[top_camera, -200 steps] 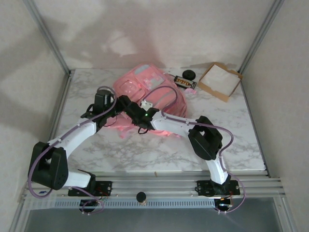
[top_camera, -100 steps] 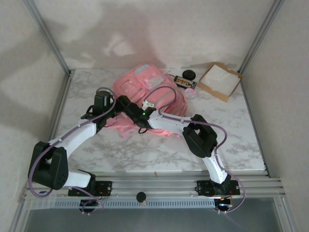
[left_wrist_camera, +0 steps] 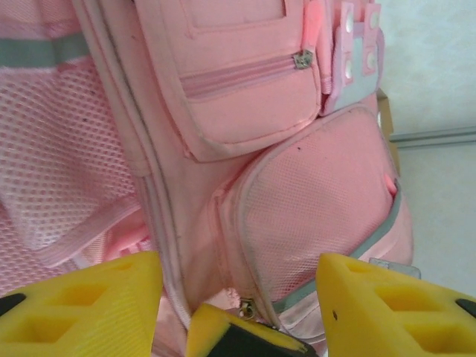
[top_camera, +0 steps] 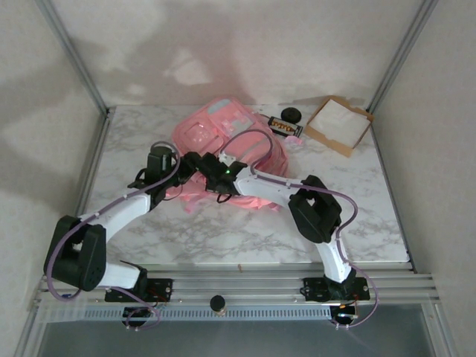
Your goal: Pack books, pencil case, and school supplies into a backpack
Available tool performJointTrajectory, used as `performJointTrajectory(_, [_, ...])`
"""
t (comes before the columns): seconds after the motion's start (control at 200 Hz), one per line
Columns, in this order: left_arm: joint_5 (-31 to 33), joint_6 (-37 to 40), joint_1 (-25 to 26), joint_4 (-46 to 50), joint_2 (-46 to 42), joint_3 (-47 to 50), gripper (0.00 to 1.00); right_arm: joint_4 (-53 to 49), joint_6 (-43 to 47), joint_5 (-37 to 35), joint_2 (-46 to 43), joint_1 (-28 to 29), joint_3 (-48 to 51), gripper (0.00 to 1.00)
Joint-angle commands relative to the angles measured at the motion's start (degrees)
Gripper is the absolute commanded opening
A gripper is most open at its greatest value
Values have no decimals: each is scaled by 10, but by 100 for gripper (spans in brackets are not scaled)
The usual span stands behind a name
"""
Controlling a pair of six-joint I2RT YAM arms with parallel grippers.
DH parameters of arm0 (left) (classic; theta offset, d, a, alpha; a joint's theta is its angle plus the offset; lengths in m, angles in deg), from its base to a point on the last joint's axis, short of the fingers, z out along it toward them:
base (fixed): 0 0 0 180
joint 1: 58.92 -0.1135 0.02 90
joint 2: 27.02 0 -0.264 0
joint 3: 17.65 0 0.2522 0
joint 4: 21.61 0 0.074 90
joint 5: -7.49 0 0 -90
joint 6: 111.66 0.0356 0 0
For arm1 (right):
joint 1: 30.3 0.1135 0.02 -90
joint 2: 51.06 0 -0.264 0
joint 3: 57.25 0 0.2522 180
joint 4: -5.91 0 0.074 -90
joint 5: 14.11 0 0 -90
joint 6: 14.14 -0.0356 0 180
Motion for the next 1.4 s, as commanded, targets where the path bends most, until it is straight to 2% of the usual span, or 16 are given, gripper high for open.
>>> performJointTrajectory(0.0, [-27, -49, 18, -64, 31, 2, 57, 25, 51, 59, -47, -17, 9, 0])
performJointTrajectory(0.07, [-37, -64, 27, -91, 52, -8, 57, 15, 67, 92, -56, -25, 9, 0])
performJointTrajectory(0.285, [-27, -102, 54, -126, 94, -16, 54, -37, 106, 121, -87, -40, 15, 0])
performJointTrajectory(0.486, [-38, -136, 66, -171, 130, -26, 47, -2, 141, 147, -107, -43, 48, 0])
performJointTrajectory(0.696, [-34, -161, 72, -171, 155, -50, 41, 19, 160, 162, -122, -46, 75, 0])
performJointTrajectory(0.786, [-21, -185, 75, -179, 150, -44, 34, 23, 166, 162, -119, -46, 77, 0])
performJointTrajectory(0.856, [4, -188, 81, -162, 148, -47, 36, 33, 174, 171, -120, -47, 80, 0])
performJointTrajectory(0.941, [1, -191, 80, -138, 171, -68, 35, 33, 179, 170, -117, -49, 75, 0])
performJointTrajectory(0.966, [-3, -197, 80, -146, 177, -68, 33, 30, 179, 171, -116, -49, 73, 0])
performJointTrajectory(1.036, [-11, -224, 82, -186, 193, -62, 20, 24, 179, 175, -109, -51, 66, 0])
performJointTrajectory(1.086, [-7, -233, 82, -199, 195, -62, 17, 17, 179, 176, -104, -51, 61, 0])
performJointTrajectory(1.126, [3, -227, 81, -188, 194, -67, 15, 10, 179, 174, -103, -52, 59, 0])
performJointTrajectory(1.211, [33, -211, 76, -144, 191, -75, 0, -4, 174, 166, -107, -53, 59, 0])
performJointTrajectory(1.392, [30, -204, 62, -145, 199, -73, 0, -40, 162, 166, -125, -70, 78, 0])
